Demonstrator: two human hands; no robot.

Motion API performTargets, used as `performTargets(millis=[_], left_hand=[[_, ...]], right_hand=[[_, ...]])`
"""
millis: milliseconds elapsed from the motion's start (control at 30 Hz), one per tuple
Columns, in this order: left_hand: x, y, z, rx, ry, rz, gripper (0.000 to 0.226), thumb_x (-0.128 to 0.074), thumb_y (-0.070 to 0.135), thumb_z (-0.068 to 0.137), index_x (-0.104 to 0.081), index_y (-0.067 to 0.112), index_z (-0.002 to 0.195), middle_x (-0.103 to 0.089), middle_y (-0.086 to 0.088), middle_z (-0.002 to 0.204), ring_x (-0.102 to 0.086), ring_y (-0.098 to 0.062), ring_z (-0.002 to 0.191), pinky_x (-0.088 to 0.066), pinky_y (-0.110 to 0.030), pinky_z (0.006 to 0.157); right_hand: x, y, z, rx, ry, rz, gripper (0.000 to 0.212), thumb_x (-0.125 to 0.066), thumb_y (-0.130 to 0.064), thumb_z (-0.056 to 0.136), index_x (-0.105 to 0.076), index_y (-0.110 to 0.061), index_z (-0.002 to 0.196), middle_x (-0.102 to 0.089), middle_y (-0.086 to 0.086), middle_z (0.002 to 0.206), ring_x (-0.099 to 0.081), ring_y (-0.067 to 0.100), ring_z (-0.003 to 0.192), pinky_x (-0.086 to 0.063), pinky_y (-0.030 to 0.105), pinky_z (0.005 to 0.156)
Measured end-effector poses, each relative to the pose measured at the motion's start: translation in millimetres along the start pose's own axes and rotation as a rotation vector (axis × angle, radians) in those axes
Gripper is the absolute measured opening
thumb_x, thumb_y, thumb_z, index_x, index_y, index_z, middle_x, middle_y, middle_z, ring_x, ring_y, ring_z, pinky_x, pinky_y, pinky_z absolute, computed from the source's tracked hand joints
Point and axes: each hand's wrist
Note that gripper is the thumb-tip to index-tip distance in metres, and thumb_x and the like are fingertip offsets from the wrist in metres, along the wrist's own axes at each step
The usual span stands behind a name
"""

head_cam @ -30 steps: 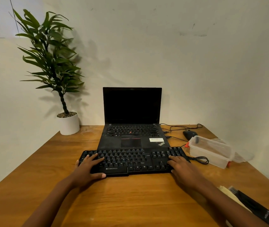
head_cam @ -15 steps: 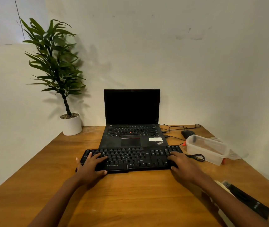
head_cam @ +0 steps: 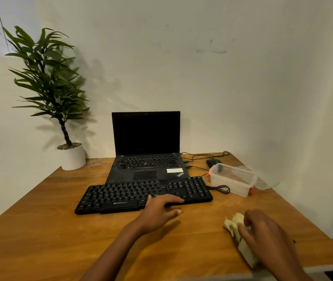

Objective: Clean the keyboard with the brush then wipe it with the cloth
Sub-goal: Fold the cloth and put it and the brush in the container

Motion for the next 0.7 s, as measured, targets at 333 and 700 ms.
performTargets(millis=[333, 700], left_hand=[[-37.6, 59.3, 8.7, -0.125, -0.072, -0.151, 0.032, -0.06, 0.022, 0.092, -0.06, 0.023, 0.124, -0.058, 0.008, 0.13, -0.049, 0.001, 0.118, -0.037, -0.014, 0.097], [-28.9, 80.5, 3.5, 0.208, -0.039, -0.844, 0.063, -0.056, 0.05, 0.083, -0.037, 0.032, 0.14, -0.057, 0.01, 0.116, -0.062, -0.009, 0.103, -0.057, -0.029, 0.08]], right_hand=[[-17.4, 2.6, -26.2, -0.087, 0.029, 0.028, 0.037, -0.047, -0.042, 0.092, -0.035, -0.03, 0.125, -0.039, -0.008, 0.13, -0.042, 0.003, 0.114, -0.036, 0.015, 0.095], [-12.8, -18.0, -3.2, 0.011, 0.351, 0.419, 0.024, -0.075, 0.001, 0.071, -0.063, -0.018, 0.08, -0.051, -0.011, 0.085, -0.051, 0.011, 0.082, -0.035, 0.014, 0.06]])
Point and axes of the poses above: each hand's wrist, its own z-axis towards the middle knuckle, its own x-axis out of the back of the hand, y = z × x
